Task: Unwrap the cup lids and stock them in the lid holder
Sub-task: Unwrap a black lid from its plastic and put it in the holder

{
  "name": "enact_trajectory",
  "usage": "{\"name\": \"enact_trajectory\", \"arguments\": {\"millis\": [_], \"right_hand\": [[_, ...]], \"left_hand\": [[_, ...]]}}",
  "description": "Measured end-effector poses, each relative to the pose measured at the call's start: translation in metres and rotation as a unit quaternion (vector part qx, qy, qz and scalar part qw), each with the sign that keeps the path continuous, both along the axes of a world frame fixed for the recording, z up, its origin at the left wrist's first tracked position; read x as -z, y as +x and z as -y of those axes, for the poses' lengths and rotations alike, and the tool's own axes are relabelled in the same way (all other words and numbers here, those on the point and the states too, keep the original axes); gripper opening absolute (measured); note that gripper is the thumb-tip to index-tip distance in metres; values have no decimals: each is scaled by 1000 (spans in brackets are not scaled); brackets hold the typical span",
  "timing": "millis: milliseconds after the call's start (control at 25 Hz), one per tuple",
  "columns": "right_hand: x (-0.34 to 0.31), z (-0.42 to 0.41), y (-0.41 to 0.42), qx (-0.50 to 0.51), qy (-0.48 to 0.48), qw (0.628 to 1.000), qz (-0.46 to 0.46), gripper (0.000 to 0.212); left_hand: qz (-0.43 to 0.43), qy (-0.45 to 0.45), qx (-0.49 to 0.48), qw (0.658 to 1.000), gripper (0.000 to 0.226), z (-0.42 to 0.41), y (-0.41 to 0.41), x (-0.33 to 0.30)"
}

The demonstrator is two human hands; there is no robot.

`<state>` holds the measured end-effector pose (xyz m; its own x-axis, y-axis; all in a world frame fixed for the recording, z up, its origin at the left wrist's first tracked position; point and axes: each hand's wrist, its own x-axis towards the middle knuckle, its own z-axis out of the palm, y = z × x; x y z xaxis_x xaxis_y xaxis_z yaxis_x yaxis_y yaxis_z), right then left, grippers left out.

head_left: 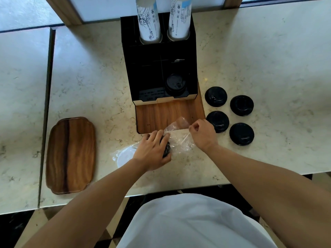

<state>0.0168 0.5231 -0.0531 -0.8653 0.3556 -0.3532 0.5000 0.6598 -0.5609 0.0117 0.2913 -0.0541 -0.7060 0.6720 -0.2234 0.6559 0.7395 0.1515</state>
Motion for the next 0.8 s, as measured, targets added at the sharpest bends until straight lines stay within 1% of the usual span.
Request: {"name": "enact_trajectory", "arguments": {"millis": [80, 280, 360, 440, 520, 640, 680, 800], "right_hand": [[0, -5, 0, 20, -2, 1000, 23, 23], [1, -4, 3, 48, -33, 997, 45, 17], [-5, -2, 0, 63, -41, 997, 24, 17], [-12, 1, -2, 85, -43, 995, -28, 19], [-19, 5, -3, 60, -47, 995, -70, 16], [-20, 14, 1, -28, -63, 996, -53, 15], [-17, 15, 2, -31, -65, 997, -41, 18], [-10, 16, 4, 10, -81, 997, -3, 24]], "left_hand": [[3, -1, -1, 1000, 72, 0, 0, 0], [11, -11, -4, 1000, 74, 1, 0, 1], [13, -12, -6, 1000, 74, 0, 0, 1], [17, -6, -10, 1000, 75, 1, 1, 1], [19, 3, -9, 1000, 76, 2, 1, 1], [31, 16, -7, 999, 82, 4, 0, -3], [41, 20, -10, 999, 85, 5, 0, -5], [50, 29, -18, 998, 94, 6, 0, -9]]}}
